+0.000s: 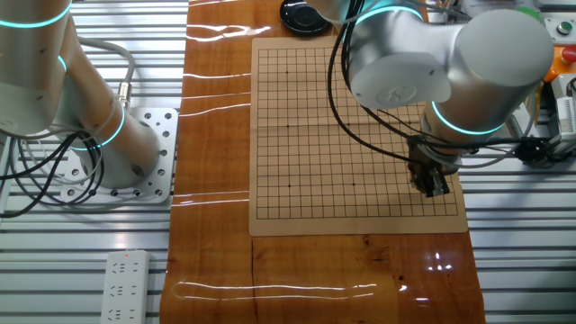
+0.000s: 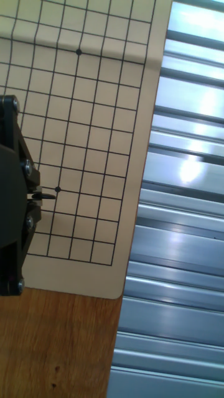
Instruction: Play the first move as black on the 3-4 point in the upper right corner of the Go board
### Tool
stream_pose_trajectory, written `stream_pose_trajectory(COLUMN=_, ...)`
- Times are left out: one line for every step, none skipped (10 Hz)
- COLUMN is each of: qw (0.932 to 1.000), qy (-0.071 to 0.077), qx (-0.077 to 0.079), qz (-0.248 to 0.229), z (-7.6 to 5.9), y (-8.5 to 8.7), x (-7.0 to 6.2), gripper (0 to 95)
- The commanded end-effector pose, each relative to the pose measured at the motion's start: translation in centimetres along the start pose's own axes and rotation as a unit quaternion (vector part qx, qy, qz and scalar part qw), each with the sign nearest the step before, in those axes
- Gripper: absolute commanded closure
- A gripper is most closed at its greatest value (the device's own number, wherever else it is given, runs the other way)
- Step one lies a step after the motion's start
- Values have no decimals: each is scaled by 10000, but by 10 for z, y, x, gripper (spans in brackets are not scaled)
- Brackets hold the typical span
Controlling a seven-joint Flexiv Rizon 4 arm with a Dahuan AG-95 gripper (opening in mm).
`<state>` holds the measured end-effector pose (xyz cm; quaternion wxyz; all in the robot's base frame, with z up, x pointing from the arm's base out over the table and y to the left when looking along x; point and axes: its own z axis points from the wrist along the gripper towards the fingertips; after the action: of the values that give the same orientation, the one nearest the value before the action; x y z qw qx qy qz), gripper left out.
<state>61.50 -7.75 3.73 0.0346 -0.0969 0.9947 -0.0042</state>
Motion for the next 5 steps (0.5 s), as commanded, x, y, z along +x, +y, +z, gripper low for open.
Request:
stream_pose_trajectory(qw=10000, qy=28, qx=-7, qz=-3, z=-1, y=0, x=1, gripper=950)
stream_pose_trajectory(qw=10000, qy=42, qx=-3, qz=23, z=-1, y=0, x=1, gripper=950)
stream_pose_trajectory(qw=10000, qy=60, qx=-7, qz=38, z=0, y=1, x=1, gripper=950)
stream_pose_trajectory(qw=10000, qy=61, qx=-8, qz=55, z=0, y=1, x=0, gripper=950)
stream_pose_trajectory(qw=10000, qy=56, qx=-12, qz=66, z=0, y=1, x=0, gripper=950)
